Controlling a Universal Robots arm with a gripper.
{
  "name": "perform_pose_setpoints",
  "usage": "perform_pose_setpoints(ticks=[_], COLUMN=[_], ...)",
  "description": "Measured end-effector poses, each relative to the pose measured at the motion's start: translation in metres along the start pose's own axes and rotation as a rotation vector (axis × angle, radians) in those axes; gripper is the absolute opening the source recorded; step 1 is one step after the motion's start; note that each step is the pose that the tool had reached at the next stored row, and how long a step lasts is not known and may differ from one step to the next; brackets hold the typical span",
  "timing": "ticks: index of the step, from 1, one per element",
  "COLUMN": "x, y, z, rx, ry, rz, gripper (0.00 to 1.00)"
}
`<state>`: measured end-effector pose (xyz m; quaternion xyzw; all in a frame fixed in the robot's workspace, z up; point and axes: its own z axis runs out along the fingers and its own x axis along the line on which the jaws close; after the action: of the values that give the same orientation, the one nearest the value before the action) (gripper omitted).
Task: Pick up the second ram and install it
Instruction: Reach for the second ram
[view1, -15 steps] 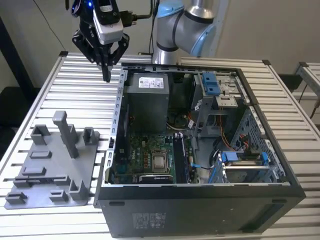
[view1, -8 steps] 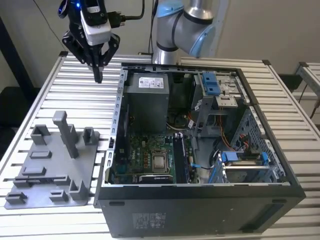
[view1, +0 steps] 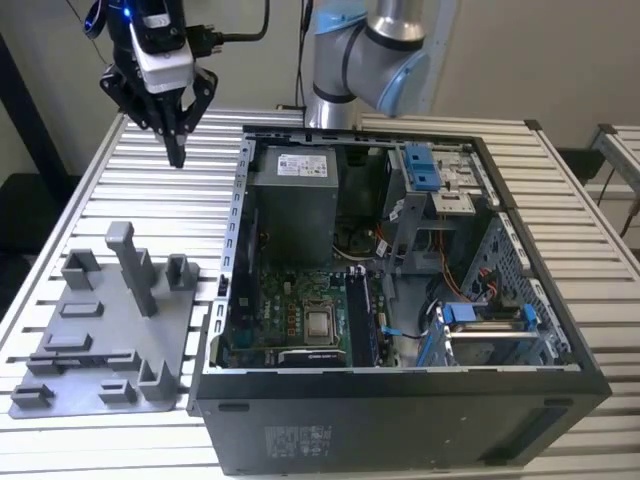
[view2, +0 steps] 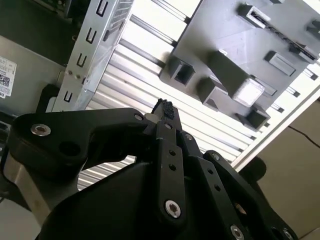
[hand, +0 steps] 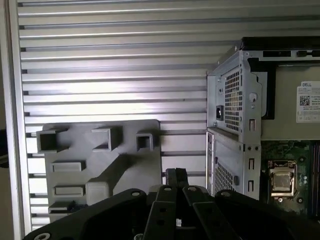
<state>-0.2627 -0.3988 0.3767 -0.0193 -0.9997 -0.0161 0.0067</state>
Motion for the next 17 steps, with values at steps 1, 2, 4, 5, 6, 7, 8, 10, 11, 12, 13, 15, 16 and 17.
perform_pose_setpoints(ticks=[1,2,4,5,6,7,8,10,11,12,13,15,16,17], x=[0.0029,0.0063,0.0133,0.0169,0.0205,0.0247,0.0287,0.0367,0.0406,0.0446,0.0486,0.0567,0.0606,0.0645], y=[-0.0001,-0.0003,-0.0006,-0.0007,-0.0009,-0.001,-0.0012,-0.0015,-0.0017,-0.0018,-0.002,-0.0023,-0.0025,-0.0026], z=[0.0003,0.0006,0.0012,0.0015,0.0018,0.002,0.0022,0.0027,0.0029,0.0032,0.0034,0.0039,0.0042,0.0044], rx=[0.0001,0.0001,0.0001,0.0001,0.0001,0.0001,0.0002,0.0002,0.0002,0.0002,0.0003,0.0002,0.0002,0.0003], ry=[0.0001,0.0,0.0001,0.0001,0.0002,0.0002,0.0002,0.0003,0.0002,0.0004,0.0004,0.0004,0.0004,0.0005], rz=[-0.001,-0.002,-0.003,-0.004,-0.005,-0.005,-0.006,-0.008,-0.009,-0.01,-0.011,-0.013,-0.014,-0.015], gripper=[0.11,0.11,0.11,0.11,0.11,0.11,0.11,0.11,0.11,0.11,0.11,0.11,0.11,0.11])
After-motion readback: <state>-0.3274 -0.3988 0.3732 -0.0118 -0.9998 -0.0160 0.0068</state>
